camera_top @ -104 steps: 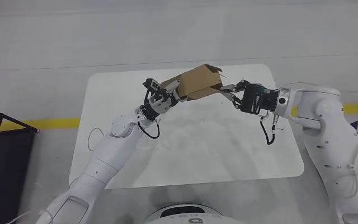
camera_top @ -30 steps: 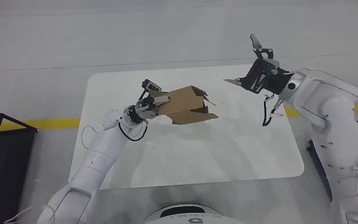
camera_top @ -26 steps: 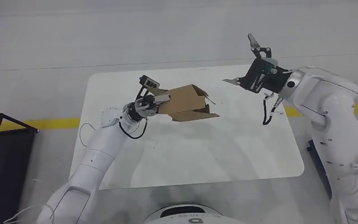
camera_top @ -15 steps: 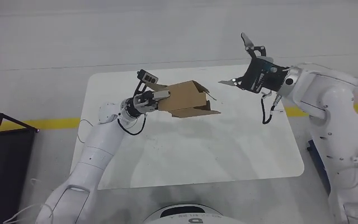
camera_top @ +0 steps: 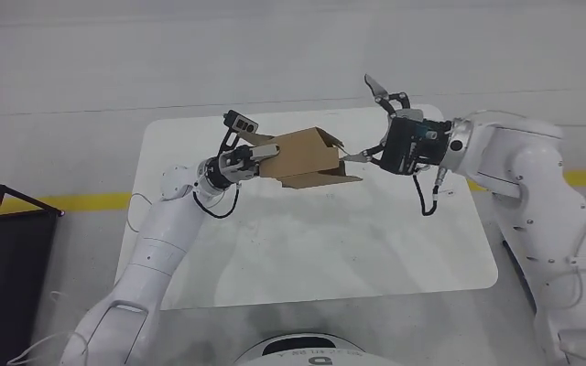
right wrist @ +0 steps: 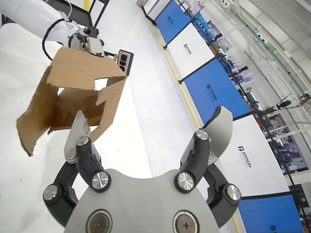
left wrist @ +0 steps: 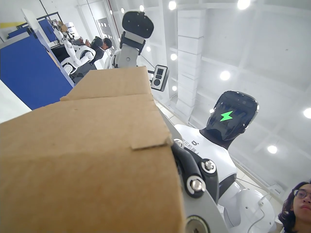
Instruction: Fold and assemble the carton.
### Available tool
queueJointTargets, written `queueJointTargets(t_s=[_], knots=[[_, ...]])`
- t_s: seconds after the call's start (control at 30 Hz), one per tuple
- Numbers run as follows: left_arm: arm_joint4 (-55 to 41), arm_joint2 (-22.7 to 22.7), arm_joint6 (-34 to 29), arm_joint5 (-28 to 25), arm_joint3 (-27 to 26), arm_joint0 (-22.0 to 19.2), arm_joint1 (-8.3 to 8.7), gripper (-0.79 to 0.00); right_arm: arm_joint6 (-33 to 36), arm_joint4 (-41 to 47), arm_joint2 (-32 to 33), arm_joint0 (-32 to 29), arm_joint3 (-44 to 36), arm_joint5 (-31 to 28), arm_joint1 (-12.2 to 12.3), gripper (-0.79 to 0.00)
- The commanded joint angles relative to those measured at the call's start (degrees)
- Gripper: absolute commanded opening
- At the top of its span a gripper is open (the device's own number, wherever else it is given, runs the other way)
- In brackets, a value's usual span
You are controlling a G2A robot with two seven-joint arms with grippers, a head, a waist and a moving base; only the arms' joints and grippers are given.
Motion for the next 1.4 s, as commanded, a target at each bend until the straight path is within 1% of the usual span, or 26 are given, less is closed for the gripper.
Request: queueJointTargets(t_s=[0.0,0.3,0.5,0.6,0.63,0.67,0.73,0.77,0.8,0.83,1.0,1.27,1.37], knots=[[0.22,-0.04,0.08,-0.08,0.02,0.07,-0.06,-0.785,-0.15,0.39,-0.01,-0.16,-0.02,-0.04,-0.01,0.0],[1.4,-0.16,0.25,-0.25,-0.16,0.47,-0.32,-0.785,0.58,3.27,0.84,-1.49,-0.97,0.98,0.04,0.0],[2.58,-0.54,0.91,-0.91,-0.75,0.74,-0.37,-0.785,1.87,4.42,0.22,-2.87,-2.69,0.01,0.1,0.0],[2.78,-0.79,1.1,-1.1,-1.31,0.9,-0.39,-0.785,2.72,4.49,-0.89,-3.08,-2.65,-0.53,0.04,-0.034],[2.87,-0.94,1.19,-1.19,-1.55,1.02,-0.38,-0.785,3.07,4.57,-1.13,-3.0,-2.46,-0.84,0.03,-0.055],[3.0,-1.04,1.27,-1.27,-1.64,1.07,-0.37,-0.785,3.3,4.54,-1.16,-2.94,-2.33,-1.02,0.04,-0.102],[3.75,-1.32,1.58,-1.58,-1.99,1.27,-0.31,-0.785,3.84,4.41,-0.93,-2.85,-2.05,-1.72,0.13,-0.237],[3.71,-1.44,1.62,-1.62,-2.16,1.4,-0.3,-0.785,4.31,4.13,-0.69,-2.84,-1.95,-2.24,0.21,-0.292],[3.7,-1.54,1.66,-1.66,-2.29,1.51,-0.29,-0.785,4.93,3.78,-0.48,-2.9,-1.87,-2.82,0.3,-0.391],[3.73,-1.58,1.67,-1.67,-2.46,1.6,-0.29,-0.785,5.37,3.58,-0.27,-3.01,-1.87,-3.29,0.38,-0.409],[3.61,-1.47,1.92,-1.91,-3.43,1.75,-0.41,-0.785,6.41,3.28,0.69,-4.15,-2.06,-4.77,0.71,-0.437],[3.41,-2.18,2.06,-2.06,-4.17,1.98,-0.41,-0.785,7.06,1.35,2.33,-6.33,-3.58,-6.43,1.34,-0.4],[3.42,-2.48,2.0,-2.0,-4.45,2.22,-0.37,-0.785,6.37,0.94,2.94,-6.95,-3.89,-6.4,1.56,-0.406]])
